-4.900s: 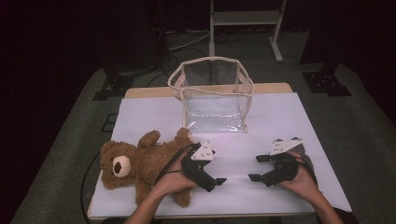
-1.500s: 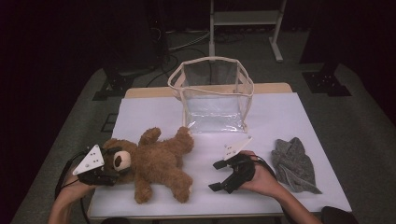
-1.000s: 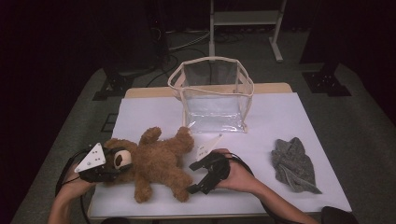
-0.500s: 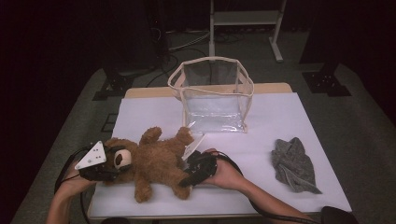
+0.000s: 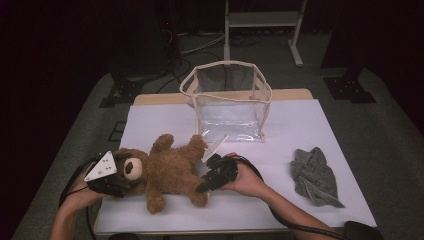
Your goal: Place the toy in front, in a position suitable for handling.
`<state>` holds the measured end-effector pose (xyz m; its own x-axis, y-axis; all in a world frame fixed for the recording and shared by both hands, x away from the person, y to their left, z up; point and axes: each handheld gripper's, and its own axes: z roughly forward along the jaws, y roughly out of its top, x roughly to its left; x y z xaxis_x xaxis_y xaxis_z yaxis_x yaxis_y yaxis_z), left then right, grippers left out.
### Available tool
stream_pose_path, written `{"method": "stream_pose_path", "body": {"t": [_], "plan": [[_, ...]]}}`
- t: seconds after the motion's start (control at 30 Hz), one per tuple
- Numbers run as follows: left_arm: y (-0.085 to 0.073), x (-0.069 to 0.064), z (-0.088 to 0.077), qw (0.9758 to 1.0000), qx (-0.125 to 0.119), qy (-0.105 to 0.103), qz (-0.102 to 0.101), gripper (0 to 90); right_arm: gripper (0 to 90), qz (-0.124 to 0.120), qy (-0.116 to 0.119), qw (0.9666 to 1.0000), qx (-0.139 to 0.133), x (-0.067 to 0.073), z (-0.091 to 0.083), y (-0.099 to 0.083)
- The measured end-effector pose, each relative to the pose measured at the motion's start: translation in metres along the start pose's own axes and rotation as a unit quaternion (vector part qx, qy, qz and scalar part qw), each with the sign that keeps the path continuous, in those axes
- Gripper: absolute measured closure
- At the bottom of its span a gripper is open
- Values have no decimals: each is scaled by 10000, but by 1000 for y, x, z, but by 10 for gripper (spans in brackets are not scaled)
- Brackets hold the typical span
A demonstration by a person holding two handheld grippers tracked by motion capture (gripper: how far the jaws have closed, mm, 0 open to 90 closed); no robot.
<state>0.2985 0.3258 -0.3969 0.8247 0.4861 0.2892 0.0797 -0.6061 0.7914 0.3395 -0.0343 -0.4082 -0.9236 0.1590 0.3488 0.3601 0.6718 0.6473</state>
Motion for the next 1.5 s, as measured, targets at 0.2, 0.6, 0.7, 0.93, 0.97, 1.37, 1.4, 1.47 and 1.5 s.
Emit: {"method": "stream_pose_path", "body": {"t": [0.2, 0.6, 0.7, 0.93, 0.97, 1.37, 1.4, 1.47, 1.5], "plan": [[0, 0, 0, 9999, -23, 84, 115, 265, 662, 26, 68, 10000, -22, -2, 1, -1], [10, -2, -5, 9996, 0, 168, 213, 323, 689, 113, 267, 9995, -96, -1, -5, 3], [14, -1, -7, 9997, 0, 139, 190, 329, 697, 58, 248, 9995, -160, 2, -11, 5], [24, -1, -13, 9997, -54, 67, 233, 335, 708, -41, 252, 9995, -189, 8, -21, 9], [25, -1, -14, 9997, -68, 39, 216, 336, 709, -56, 255, 9995, -197, 9, -22, 9], [39, -6, -12, 9993, -212, -139, 257, 360, 715, -239, 167, 9995, -142, 22, -42, 9], [39, -6, -12, 9993, -212, -139, 257, 369, 716, -227, 175, 9995, -160, 22, -45, 8], [44, -7, -6, 9992, -175, -221, 284, 370, 716, -228, 152, 9995, -147, 24, -51, 6], [44, -7, -6, 9992, -175, -221, 284, 371, 716, -228, 152, 9995, -147, 24, -51, 6]]}}
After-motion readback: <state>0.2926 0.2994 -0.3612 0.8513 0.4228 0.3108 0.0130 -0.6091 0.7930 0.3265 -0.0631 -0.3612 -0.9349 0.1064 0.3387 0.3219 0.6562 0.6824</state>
